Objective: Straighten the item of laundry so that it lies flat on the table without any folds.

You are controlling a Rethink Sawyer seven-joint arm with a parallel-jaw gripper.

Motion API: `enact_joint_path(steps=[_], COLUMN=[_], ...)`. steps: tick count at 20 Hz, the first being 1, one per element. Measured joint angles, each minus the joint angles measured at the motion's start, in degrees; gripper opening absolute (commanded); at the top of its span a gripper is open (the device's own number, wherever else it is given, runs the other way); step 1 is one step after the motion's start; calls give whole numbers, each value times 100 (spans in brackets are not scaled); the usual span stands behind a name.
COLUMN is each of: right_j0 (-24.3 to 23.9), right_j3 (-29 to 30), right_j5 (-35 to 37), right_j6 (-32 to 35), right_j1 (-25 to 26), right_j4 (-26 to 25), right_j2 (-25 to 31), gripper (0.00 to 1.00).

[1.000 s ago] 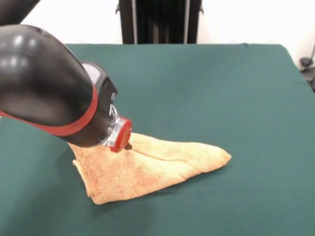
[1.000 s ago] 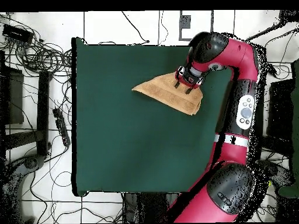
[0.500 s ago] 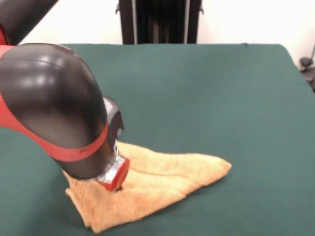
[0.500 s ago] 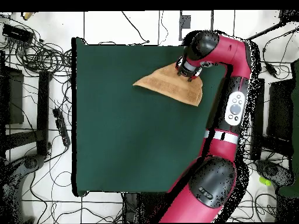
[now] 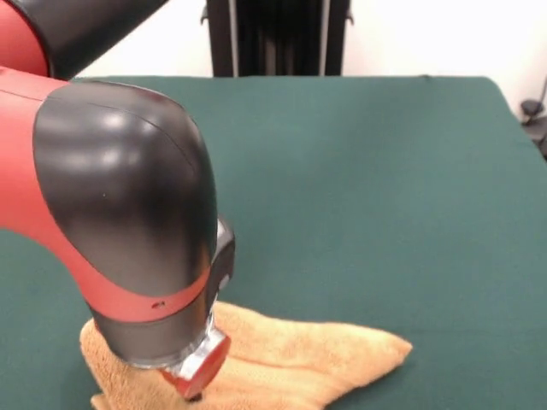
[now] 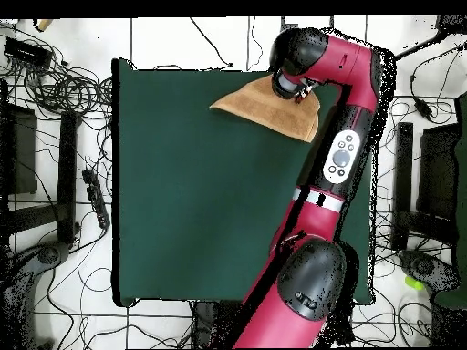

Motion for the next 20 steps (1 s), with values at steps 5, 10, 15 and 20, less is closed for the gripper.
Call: enact_joint_path(steps=[5, 10, 15, 20], right_j0=[-40, -507, -1202, -1664], right_j3=[-39, 1036, 2854, 4248], right_j5=[-131, -515, -1533, -2169], right_j6=[0, 5, 121, 160], right_j1=[73, -101, -655, -1360], right_j4=[-107, 1011, 1891, 2561], right_j2=[253, -419, -1032, -1317], gripper=[100, 100, 100, 100])
